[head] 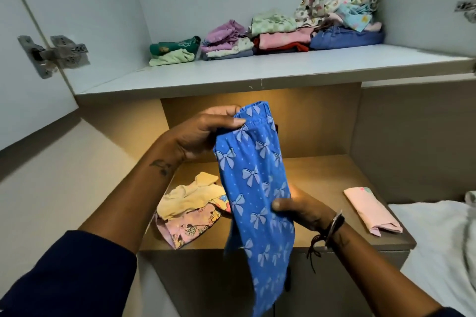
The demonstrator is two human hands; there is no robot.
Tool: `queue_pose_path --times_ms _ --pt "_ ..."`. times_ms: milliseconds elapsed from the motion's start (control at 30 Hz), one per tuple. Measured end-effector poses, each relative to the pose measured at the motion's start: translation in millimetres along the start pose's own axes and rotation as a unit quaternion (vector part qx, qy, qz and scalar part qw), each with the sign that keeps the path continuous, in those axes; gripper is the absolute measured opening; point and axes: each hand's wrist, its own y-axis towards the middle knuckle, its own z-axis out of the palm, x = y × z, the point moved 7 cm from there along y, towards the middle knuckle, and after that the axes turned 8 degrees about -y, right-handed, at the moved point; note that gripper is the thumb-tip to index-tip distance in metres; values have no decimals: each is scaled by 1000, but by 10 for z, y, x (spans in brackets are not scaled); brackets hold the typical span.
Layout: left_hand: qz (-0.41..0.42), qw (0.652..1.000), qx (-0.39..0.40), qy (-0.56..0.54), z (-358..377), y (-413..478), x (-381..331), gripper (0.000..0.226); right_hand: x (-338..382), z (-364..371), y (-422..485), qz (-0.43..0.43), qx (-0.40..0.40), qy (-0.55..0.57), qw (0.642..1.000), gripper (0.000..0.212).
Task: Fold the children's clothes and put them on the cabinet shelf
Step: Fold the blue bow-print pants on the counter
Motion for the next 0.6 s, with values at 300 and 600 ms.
queue_pose_path --times_ms 300,600 --pt "32 987 -28 -158 -791 163 16 55 -677 -133 353 72 -48 32 996 53" --pt "69 974 -118 -179 -1313 122 556 48 -822 -913 -45 133 -176 -10 975 39"
